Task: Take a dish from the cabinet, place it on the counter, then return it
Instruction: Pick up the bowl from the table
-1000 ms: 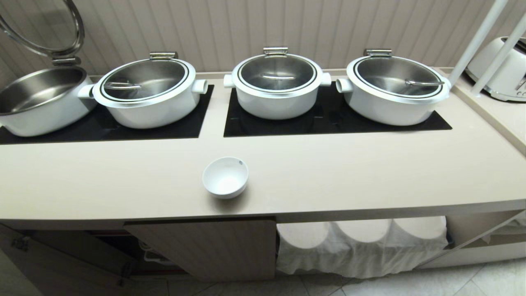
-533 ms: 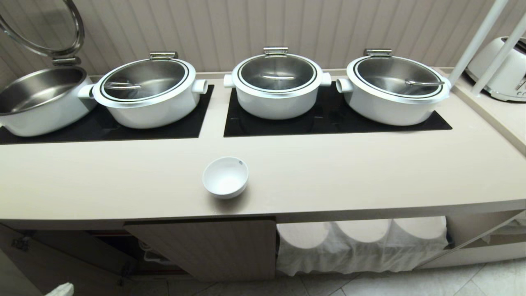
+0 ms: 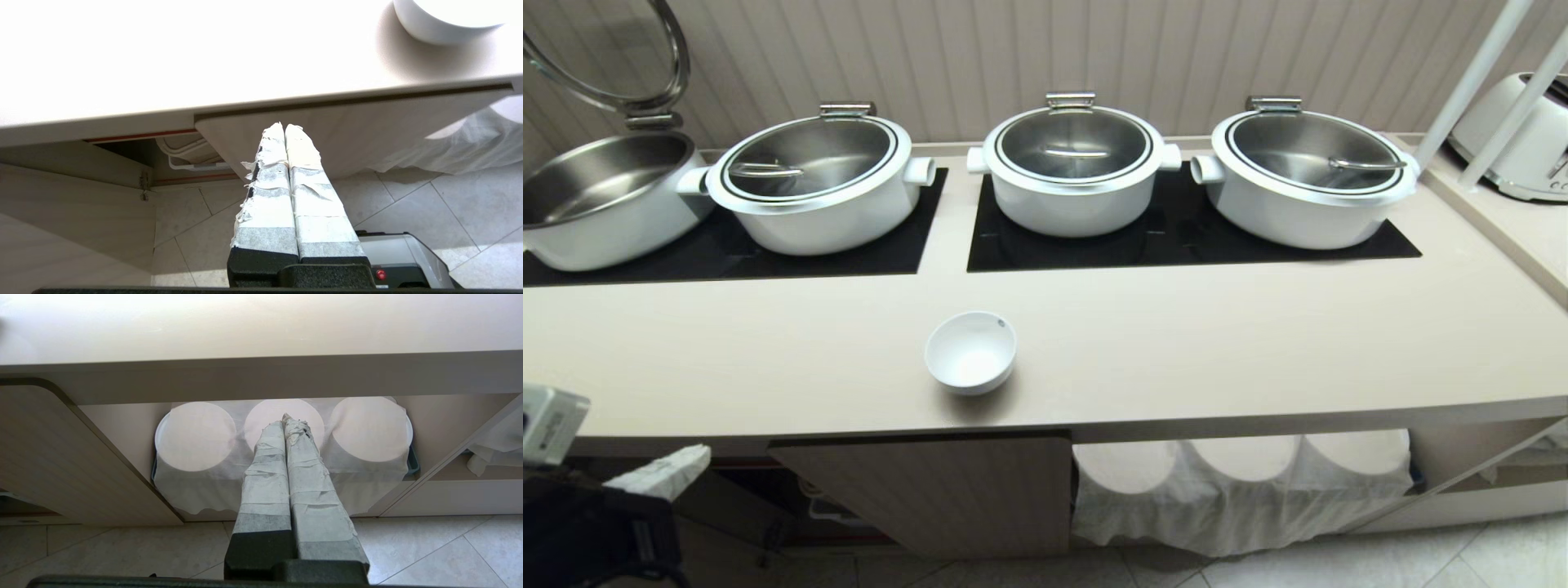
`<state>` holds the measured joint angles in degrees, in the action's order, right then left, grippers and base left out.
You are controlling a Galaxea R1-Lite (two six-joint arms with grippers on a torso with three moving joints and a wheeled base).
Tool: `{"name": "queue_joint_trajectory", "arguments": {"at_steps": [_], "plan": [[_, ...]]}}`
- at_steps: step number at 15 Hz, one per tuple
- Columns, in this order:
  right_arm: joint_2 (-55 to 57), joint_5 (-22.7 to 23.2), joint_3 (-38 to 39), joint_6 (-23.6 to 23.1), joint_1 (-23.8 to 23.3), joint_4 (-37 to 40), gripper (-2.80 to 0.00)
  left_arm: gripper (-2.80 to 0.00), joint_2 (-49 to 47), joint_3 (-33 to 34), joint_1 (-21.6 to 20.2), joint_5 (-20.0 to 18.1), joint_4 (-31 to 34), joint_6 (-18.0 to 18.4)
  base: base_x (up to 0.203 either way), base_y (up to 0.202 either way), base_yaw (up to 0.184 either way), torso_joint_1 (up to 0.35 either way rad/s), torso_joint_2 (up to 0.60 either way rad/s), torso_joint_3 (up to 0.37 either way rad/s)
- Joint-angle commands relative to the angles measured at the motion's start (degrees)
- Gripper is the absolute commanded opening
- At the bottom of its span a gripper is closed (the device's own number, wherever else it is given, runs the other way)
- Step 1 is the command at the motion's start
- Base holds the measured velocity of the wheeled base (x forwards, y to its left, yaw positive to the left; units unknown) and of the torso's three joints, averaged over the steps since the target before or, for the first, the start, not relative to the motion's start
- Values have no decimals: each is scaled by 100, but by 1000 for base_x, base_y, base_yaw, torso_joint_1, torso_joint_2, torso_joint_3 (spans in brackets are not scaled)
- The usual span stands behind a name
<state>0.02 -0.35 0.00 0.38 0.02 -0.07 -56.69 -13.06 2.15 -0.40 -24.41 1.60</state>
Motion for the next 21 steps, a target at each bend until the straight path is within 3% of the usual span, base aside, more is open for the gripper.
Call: {"name": "queue_joint_trajectory", "arguments": {"at_steps": [1, 6, 10, 14, 21], "plan": [[-2, 0, 0, 2, 6, -1, -280, -280, -784, -635, -1, -3, 153, -1, 0, 0, 0, 0, 0, 0], [-2, 0, 0, 6, -2, -1, -280, -280, -1942, -2077, 0, -16, 948, -42, 0, 0, 0, 0, 0, 0], [-2, 0, 0, 3, 6, -1, -280, -280, -2456, -2838, 215, -28, 1906, -51, 0, 0, 0, 0, 0, 0], [-2, 0, 0, 5, 6, -1, -280, -280, -2893, -3420, 514, -15, 2343, -330, 0, 0, 0, 0, 0, 0], [-2, 0, 0, 5, 6, -1, -280, -280, -3612, -5366, 654, -21, 4339, -346, 0, 0, 0, 0, 0, 0]]}}
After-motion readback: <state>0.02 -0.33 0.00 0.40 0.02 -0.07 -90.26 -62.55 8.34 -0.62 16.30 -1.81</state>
